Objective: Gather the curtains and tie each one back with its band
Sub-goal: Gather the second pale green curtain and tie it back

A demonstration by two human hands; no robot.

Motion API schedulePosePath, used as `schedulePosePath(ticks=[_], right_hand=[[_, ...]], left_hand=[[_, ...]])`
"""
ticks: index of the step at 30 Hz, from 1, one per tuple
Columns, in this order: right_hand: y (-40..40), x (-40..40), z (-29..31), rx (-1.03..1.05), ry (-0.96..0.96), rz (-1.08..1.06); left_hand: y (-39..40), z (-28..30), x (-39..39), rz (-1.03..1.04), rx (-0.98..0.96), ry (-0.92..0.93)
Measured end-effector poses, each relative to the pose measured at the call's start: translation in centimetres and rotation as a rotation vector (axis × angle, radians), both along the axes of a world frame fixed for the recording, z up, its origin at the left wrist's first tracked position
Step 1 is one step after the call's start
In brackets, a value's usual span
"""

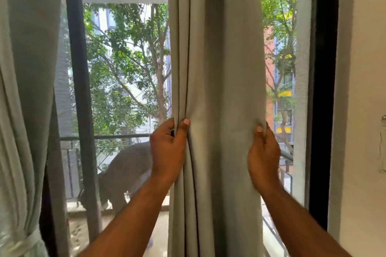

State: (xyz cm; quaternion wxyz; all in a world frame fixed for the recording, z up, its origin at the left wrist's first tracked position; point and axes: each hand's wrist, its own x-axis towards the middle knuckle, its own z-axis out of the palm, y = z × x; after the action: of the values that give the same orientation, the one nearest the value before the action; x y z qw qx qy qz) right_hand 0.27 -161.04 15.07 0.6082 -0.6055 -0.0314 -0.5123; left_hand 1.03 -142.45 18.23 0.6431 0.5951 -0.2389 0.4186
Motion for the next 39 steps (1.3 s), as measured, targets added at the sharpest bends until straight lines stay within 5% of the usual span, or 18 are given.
schedulePosePath(ticks=[6, 32, 39], right_hand=[[7.5, -0.5, -1.3, -0.393, 0.005, 0.376], [7.7, -1.3, -3.0, -0.338, -0.069, 0.371], [7.6, -0.8, -3.3, -0.347, -0.048, 0.397]], left_hand=[[-2.0, -0.3, -1.5, -0.068, 0.006, -0.021], [-0.6, -2.0, -2.8, -0.408, -0.011, 0.233], [0.1, -1.8, -2.6, -0.33, 0.167, 0.195]])
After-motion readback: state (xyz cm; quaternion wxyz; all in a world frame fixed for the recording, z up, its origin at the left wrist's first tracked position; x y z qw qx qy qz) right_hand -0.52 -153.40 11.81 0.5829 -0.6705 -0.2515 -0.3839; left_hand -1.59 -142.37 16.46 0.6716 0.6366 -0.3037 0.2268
